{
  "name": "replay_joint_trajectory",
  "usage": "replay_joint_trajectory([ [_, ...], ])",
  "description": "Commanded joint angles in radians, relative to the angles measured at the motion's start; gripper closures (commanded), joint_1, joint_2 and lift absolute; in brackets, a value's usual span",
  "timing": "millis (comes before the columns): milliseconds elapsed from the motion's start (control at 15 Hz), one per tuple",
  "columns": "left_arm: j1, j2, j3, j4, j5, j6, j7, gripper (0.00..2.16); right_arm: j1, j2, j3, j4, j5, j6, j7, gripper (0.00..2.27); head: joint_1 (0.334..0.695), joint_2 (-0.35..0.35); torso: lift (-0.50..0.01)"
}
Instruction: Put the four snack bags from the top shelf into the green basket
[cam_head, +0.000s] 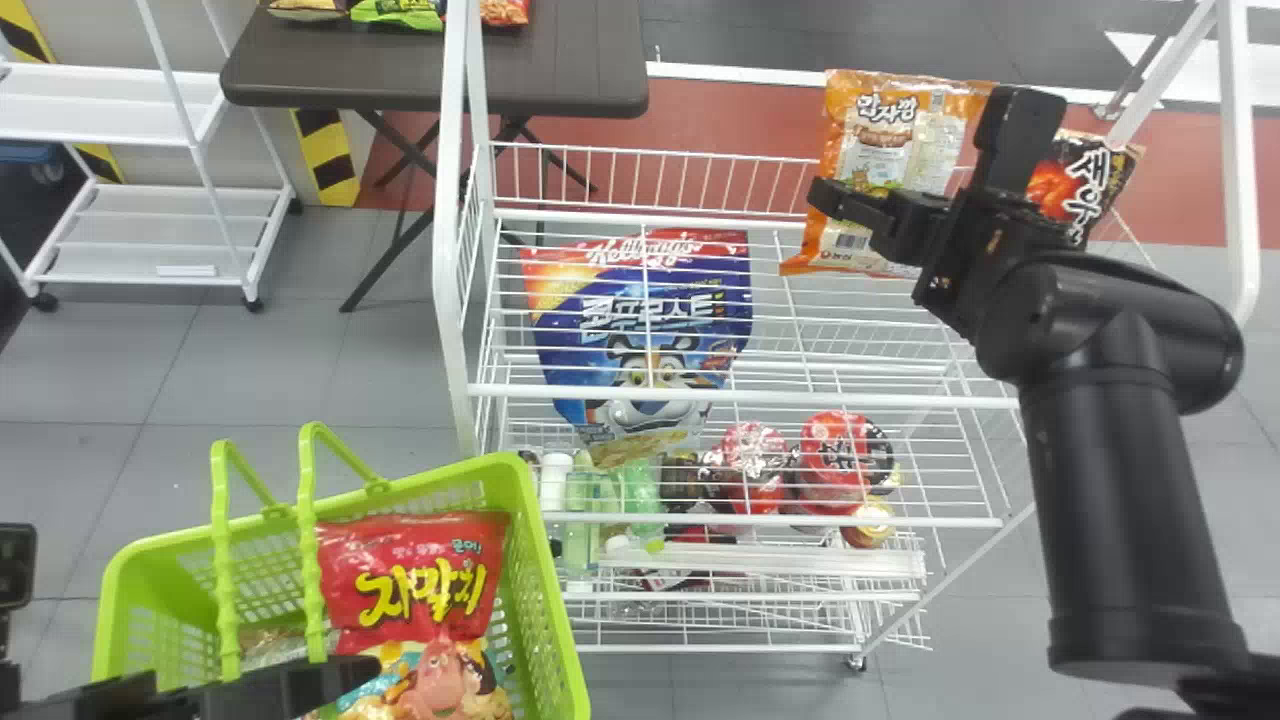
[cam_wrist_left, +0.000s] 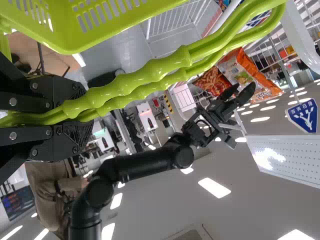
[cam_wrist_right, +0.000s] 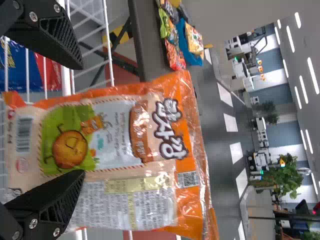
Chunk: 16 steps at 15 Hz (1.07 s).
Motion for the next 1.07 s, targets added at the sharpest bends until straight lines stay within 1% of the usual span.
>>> replay_joint_trajectory([
  [0, -0.002, 0.0, -0.006, 0.003, -0.001, -0.006, -0.01, 2.15, -0.025, 0.0, 0.008, 0.023, 0.067, 0.007, -0.061, 0.09, 0.695, -0.123, 0.0],
  [67, -0.003, 0.0, -0.009, 0.006, -0.001, -0.009, -0.01, 2.15, -0.044, 0.0, 0.023, 0.04, 0.103, 0.053, -0.096, 0.15, 0.695, -0.134, 0.0],
  [133, -0.005, 0.002, -0.009, 0.011, -0.001, -0.016, -0.01, 2.15, -0.058, 0.0, 0.028, 0.045, 0.13, 0.118, -0.107, 0.36, 0.695, -0.147, 0.0],
  [200, -0.005, 0.003, -0.012, 0.012, -0.002, -0.019, -0.01, 2.15, -0.06, 0.0, 0.028, 0.045, 0.137, 0.149, -0.105, 0.63, 0.695, -0.156, 0.0],
  [267, -0.005, 0.005, -0.012, 0.014, -0.002, -0.022, -0.01, 2.15, -0.061, 0.0, 0.032, 0.045, 0.137, 0.155, -0.104, 1.03, 0.695, -0.164, 0.0],
  [333, -0.005, 0.006, -0.012, 0.014, -0.002, -0.022, -0.01, 2.15, -0.061, 0.0, 0.037, 0.045, 0.138, 0.164, -0.105, 1.64, 0.695, -0.165, 0.0],
  [400, -0.005, 0.008, -0.012, 0.015, -0.002, -0.022, -0.01, 2.15, -0.06, 0.003, 0.038, 0.043, 0.137, 0.191, -0.111, 2.12, 0.695, -0.164, 0.0],
  [467, -0.003, 0.009, -0.011, 0.014, -0.002, -0.022, -0.01, 2.15, -0.051, 0.005, 0.043, 0.042, 0.135, 0.198, -0.133, 2.26, 0.695, -0.163, 0.0],
  [800, 0.011, 0.014, 0.003, 0.015, 0.016, -0.025, -0.01, 2.15, 0.023, 0.006, 0.031, -0.073, 0.117, 0.164, -0.133, 2.26, 0.695, -0.161, 0.0],
  [1000, 0.014, 0.015, 0.006, 0.015, 0.016, -0.031, -0.01, 2.15, 0.14, 0.005, 0.037, -0.299, 0.098, 0.185, -0.127, 2.26, 0.695, -0.16, 0.0],
])
